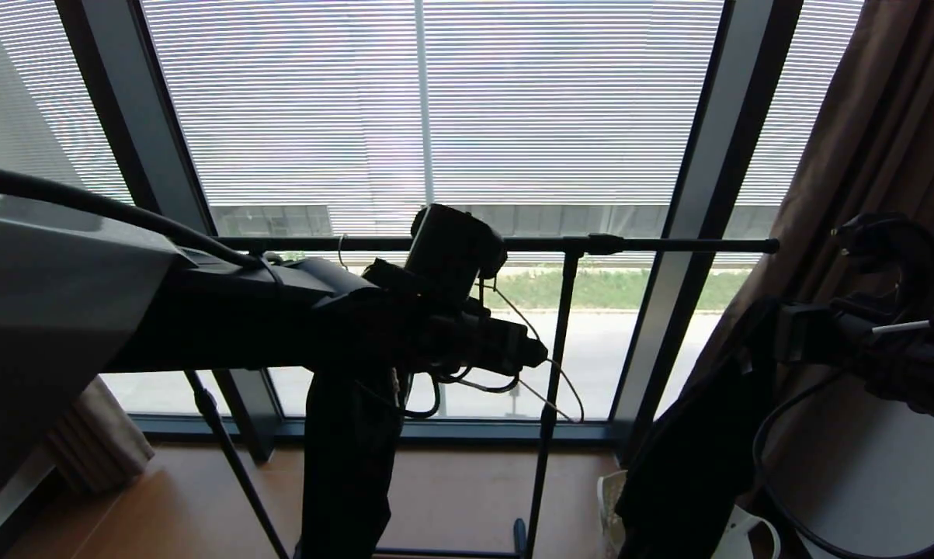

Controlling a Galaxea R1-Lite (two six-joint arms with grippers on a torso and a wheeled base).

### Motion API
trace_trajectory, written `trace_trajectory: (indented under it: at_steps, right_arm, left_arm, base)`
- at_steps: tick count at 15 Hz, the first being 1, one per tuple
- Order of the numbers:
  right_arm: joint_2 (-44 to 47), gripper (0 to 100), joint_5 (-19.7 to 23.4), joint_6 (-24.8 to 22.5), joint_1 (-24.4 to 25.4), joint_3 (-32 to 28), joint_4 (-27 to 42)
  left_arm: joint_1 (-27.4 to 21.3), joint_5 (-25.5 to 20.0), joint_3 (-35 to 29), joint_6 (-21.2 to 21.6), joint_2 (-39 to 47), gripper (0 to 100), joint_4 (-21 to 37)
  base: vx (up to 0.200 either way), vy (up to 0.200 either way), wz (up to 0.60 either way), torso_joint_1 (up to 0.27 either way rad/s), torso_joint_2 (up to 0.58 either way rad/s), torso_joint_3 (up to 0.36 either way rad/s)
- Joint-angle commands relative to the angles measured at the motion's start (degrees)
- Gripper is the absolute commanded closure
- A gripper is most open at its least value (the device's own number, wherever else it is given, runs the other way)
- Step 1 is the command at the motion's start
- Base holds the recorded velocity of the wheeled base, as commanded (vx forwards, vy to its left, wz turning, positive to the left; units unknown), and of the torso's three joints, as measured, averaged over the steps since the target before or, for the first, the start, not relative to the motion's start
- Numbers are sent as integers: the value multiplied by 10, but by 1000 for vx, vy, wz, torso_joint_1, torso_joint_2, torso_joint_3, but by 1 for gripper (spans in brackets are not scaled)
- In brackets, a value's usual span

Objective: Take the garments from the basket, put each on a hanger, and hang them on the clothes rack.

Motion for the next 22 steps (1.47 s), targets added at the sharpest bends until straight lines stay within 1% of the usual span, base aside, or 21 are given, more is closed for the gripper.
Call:
trace_trajectory:
  at_steps: [1, 3, 7, 9, 12, 14, 16, 17, 20, 21, 22]
  right_arm:
    - [-1, 100, 0, 0, 1, 1, -1]
    - [-1, 100, 0, 0, 1, 2, -2]
    - [3, 100, 0, 1, 5, 3, -2]
    - [3, 100, 0, 1, 5, 3, -3]
    - [4, 100, 0, 1, 5, 3, -3]
    - [5, 100, 0, 1, 5, 3, -2]
    - [6, 100, 0, 1, 5, 3, -2]
    - [10, 100, 0, 1, 5, 3, -3]
    - [14, 100, -1, 1, 5, 3, -4]
    - [14, 100, -1, 1, 5, 3, -4]
    - [15, 100, -1, 1, 5, 3, -4]
  left_arm:
    - [3, 24, -79, -9, 93, 0, 1]
    - [7, 25, -115, -10, 110, 0, 2]
    - [16, 27, -133, -10, 124, 0, 5]
    - [26, 27, -133, -8, 134, 0, 3]
    - [29, 24, -142, -5, 146, 0, 0]
    - [28, 26, -139, -4, 148, 0, -19]
    - [27, 28, -128, 7, 145, 0, -23]
    - [27, 28, -122, 20, 146, 0, -22]
    - [29, 26, -120, 25, 159, 0, -29]
    - [29, 26, -120, 25, 161, 0, -40]
    - [29, 24, -117, 25, 165, 0, -65]
  base:
    - [0, 0, 0, 0, 0, 0]
    - [0, 0, 0, 0, 0, 0]
    - [0, 0, 0, 0, 0, 0]
    - [0, 0, 0, 0, 0, 0]
    - [0, 0, 0, 0, 0, 0]
    - [0, 0, 0, 0, 0, 0]
    - [0, 0, 0, 0, 0, 0]
    - [0, 0, 0, 0, 0, 0]
    - [0, 0, 0, 0, 0, 0]
    - [0, 0, 0, 0, 0, 0]
    - [0, 0, 0, 0, 0, 0]
